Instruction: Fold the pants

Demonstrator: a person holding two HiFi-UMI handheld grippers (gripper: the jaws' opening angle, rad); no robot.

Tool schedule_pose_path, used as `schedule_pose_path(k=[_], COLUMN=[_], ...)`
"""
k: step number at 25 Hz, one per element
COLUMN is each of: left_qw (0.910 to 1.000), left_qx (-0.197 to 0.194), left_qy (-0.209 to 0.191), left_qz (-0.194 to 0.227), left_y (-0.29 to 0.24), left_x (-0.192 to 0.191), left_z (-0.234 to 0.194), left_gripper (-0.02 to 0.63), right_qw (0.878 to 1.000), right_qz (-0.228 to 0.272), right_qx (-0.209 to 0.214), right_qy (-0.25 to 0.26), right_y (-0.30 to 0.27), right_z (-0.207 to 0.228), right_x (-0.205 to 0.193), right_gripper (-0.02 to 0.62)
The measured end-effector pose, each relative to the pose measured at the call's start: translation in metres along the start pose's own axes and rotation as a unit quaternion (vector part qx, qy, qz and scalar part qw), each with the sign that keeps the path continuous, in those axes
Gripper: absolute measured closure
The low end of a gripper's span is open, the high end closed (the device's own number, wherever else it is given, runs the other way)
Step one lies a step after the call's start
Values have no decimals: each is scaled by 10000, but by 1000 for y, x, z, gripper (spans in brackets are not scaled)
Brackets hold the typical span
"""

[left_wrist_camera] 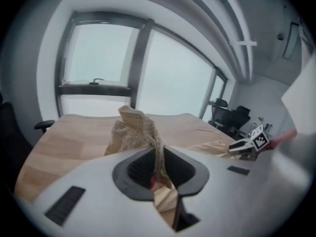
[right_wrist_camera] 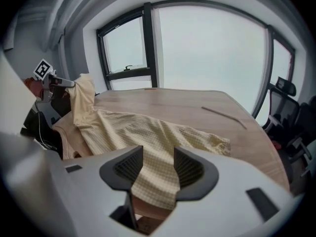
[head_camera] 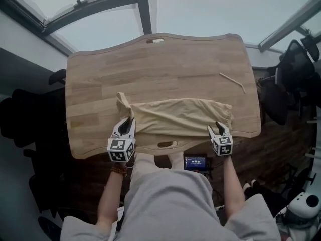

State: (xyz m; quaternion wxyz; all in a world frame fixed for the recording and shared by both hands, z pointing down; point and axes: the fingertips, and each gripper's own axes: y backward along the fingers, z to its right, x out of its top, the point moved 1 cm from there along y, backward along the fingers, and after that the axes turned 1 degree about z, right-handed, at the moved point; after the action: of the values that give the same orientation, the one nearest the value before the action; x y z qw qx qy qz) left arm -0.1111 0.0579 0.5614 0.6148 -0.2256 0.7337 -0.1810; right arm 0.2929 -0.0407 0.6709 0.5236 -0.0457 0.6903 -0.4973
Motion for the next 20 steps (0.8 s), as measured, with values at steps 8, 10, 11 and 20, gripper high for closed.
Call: schedule_pose_path(k=[8, 10, 11, 20], left_qw=[9844, 9695, 9608, 9780], left_qx=[-1141, -1695, -1976, -1038], left_qy=[-1025, -1109, -1137, -819], left_qz=[-859, -1381, -1579, -1611], left_y=[-97, -109, -107, -54], left_x=[-52, -85, -97, -115], left_z=[168, 199, 209, 91], left_gripper=[549, 473, 367, 353], right_qw=[9985, 9974, 9963, 9688], right_qz=[288, 256, 240, -287], right_qx=[455, 670, 823, 2415], right_qy=[112, 90, 76, 479], right_y=[6, 2, 0, -71], right_z=[4, -5, -12, -108], right_x=[3, 3, 4, 59], right_gripper=[398, 397, 397, 397])
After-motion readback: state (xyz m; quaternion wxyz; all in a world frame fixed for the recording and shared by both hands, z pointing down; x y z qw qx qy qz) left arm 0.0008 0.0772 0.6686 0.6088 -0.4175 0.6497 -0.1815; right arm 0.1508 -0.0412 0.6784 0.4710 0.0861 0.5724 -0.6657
